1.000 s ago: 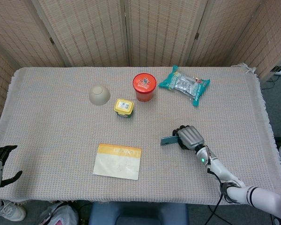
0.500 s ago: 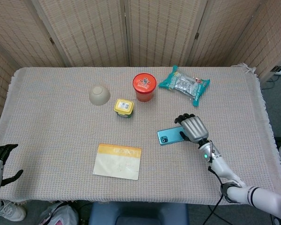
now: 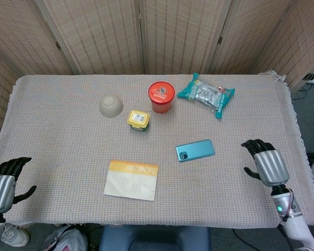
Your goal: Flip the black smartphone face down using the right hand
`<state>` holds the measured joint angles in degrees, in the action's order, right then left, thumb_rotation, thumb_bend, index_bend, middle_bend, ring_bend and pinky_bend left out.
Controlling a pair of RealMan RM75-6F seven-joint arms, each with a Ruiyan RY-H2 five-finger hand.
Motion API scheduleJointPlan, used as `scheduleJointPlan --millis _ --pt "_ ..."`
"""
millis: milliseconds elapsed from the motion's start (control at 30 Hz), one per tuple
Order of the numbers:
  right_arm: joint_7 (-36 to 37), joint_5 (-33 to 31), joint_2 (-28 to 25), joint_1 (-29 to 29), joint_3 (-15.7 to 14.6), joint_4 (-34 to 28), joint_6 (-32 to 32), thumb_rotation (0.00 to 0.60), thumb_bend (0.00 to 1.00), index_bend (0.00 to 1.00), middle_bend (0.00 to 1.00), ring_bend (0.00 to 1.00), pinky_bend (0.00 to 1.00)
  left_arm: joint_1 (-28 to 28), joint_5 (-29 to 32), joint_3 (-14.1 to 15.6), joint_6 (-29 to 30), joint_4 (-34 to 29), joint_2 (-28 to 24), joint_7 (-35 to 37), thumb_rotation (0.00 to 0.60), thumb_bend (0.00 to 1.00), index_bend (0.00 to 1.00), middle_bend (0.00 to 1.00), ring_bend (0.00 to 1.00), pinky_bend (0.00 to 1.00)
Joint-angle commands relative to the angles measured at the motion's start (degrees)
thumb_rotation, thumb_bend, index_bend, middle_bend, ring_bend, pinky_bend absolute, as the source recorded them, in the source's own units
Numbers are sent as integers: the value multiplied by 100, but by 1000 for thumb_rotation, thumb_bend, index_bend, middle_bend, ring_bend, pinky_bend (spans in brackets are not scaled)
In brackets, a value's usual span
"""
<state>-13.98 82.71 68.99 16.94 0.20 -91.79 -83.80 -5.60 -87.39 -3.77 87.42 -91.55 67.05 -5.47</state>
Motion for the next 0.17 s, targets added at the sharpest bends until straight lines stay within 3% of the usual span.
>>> scheduleJointPlan --millis 33,167 --pt "356 248 -358 -604 -329 -272 -557 600 63 289 273 231 351 -15 -13 6 0 -38 57 -106 600 198 219 239 210 236" --pt "546 360 -494 -884 -432 -318 -764 600 63 289 273 231 351 -36 -78 46 -17 -90 119 -169 600 199 219 238 210 236"
